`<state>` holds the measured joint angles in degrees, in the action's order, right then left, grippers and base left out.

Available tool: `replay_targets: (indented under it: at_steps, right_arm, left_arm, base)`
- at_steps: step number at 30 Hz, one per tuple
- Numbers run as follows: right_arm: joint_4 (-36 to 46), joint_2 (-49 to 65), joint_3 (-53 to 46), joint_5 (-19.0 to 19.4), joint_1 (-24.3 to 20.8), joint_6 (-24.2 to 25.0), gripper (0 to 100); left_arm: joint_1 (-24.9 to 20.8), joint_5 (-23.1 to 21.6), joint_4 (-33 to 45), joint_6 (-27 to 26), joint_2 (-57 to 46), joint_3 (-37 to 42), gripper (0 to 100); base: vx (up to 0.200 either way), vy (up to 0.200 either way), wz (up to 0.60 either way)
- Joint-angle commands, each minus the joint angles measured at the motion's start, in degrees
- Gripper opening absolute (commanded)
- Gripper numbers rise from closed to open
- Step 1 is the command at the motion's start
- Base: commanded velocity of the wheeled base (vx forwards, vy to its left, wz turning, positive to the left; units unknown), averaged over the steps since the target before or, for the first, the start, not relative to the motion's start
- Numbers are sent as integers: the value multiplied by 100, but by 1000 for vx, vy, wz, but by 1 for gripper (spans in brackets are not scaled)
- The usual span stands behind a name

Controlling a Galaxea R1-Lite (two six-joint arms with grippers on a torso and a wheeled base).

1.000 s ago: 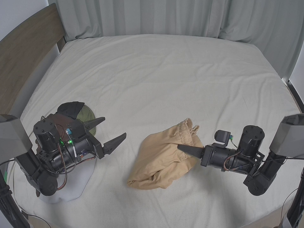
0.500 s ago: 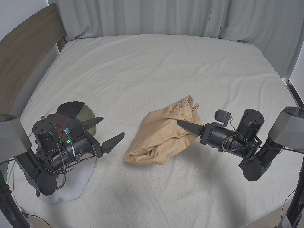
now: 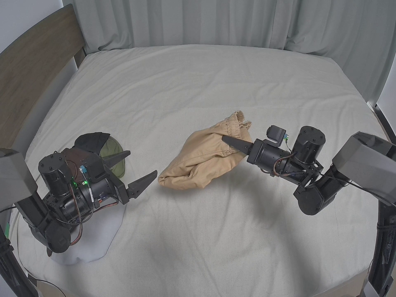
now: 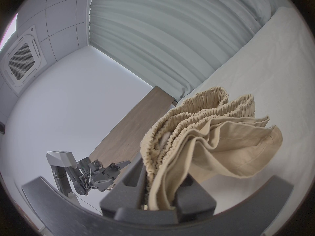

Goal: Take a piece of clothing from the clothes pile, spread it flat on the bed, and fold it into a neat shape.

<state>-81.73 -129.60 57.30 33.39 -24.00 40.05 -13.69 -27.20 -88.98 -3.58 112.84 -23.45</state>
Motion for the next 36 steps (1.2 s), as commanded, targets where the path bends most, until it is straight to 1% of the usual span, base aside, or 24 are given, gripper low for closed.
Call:
replay_targets:
  at_steps: [1, 4, 5, 7, 12, 18, 21, 25, 31, 36]
  right_arm:
    - [465, -382, 915, 1, 115, 56, 0]
    - [807, -514, 1416, 1, 168, 65, 0]
    - [807, -514, 1416, 1, 168, 65, 0]
    - [1159, -672, 1908, 1, 238, 65, 0]
    - [1669, -927, 2620, -17, 256, 65, 0]
    - [2073, -1410, 3508, -52, 379, 100, 0]
    - [2117, -1674, 3807, -61, 449, 144, 0]
    - [2117, -1982, 3912, -78, 493, 135, 0]
    - [2091, -2043, 3763, -78, 519, 135, 0]
    - [1985, -1964, 3121, -87, 599, 100, 0]
  left_arm:
    - [24, -14, -5, 7, 2, -10, 100]
    - [24, -14, -5, 7, 2, -10, 100]
    - [24, -14, -5, 7, 2, -10, 100]
    - [24, -14, -5, 7, -7, -10, 100]
    - [24, -22, -5, 16, -7, 8, 100]
    - [24, -22, -5, 33, 2, -1, 100]
    - [51, -22, -5, 33, 19, -1, 100]
    - [86, -84, -5, 33, 28, -10, 100]
    - [112, -102, -5, 33, 28, -1, 100]
    - [112, -102, -5, 33, 10, 16, 100]
  base:
    - [0, 0, 0]
    - [0, 0, 0]
    - [0, 0, 0]
    - [0, 0, 0]
    - [0, 0, 0]
    - [0, 0, 0]
    - [0, 0, 0]
    - [0, 0, 0]
    - [0, 0, 0]
    - [0, 0, 0]
